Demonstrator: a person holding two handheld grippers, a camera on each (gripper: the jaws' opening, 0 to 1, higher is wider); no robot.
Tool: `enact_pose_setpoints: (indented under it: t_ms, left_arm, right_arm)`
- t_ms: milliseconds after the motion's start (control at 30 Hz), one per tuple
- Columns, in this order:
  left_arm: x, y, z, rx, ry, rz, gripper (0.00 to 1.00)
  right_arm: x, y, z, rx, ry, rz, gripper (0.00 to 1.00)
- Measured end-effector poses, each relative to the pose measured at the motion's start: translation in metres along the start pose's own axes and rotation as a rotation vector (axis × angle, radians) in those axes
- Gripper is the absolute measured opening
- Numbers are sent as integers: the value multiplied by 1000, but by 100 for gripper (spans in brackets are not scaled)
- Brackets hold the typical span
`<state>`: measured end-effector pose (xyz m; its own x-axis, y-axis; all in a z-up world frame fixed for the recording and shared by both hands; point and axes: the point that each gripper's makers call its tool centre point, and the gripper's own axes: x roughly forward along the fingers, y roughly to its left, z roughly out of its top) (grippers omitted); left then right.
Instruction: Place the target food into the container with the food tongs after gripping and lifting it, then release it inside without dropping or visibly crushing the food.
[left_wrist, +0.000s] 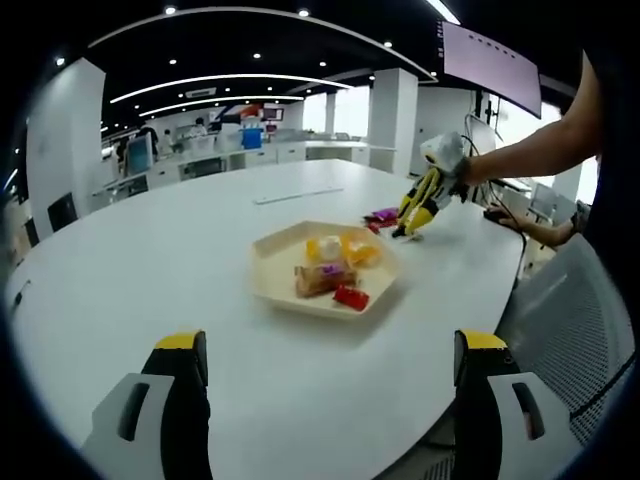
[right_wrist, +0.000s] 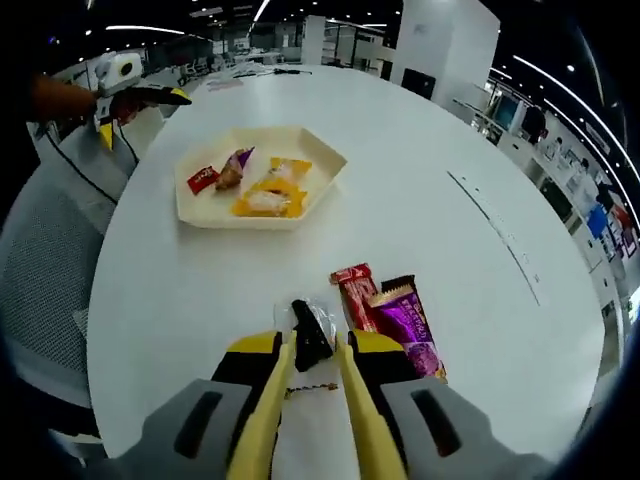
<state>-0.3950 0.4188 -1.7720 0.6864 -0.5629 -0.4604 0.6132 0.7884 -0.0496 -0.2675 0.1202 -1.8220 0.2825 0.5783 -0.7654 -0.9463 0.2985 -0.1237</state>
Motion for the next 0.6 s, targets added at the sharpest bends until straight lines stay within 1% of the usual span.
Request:
enact_pose_setpoints:
  t_ms: [67,133,167,233,300,367,433,467,533,567,600]
  left_arm:
    - [0,0,0,0,1,-1,99]
    - [0,0,0,0,1,-1,99]
    - [0,0,-1,0,2,-1,99]
    - [0,-1,-1,0,3,-2,99]
    - [0,-1,-1,0,5,-3,99]
    - [1,-2,-1,0,7,-5,99]
    - [1,-2,-1,0,8,-6,99]
    - [1,-2,-1,0,8,-6,99]
    - [1,-2,-2,-1,9,-6,99]
    - [1,-1,-2,-1,9,-6,99]
    - [1,-1,-2,-1,9,-5,99]
  right_arm:
    - [-1,3,1,-30,-2,17,27]
    - [-1,6,5,-80,-28,36,28]
    - [0,8,5,-87,-29,52,28]
    - [3,7,3,-155,-10,47,28]
    - [4,9,4,-142,-17,60,28]
    - [7,6,5,-159,-19,59,28]
    - [8,5,6,-146,-26,65,28]
    - [8,6,6,-122,-33,77,28]
    - [9,8,5,-108,-24,88,27]
    - [9,11,3,-61,-12,102,28]
    - [9,14,4,-28,-14,112,28]
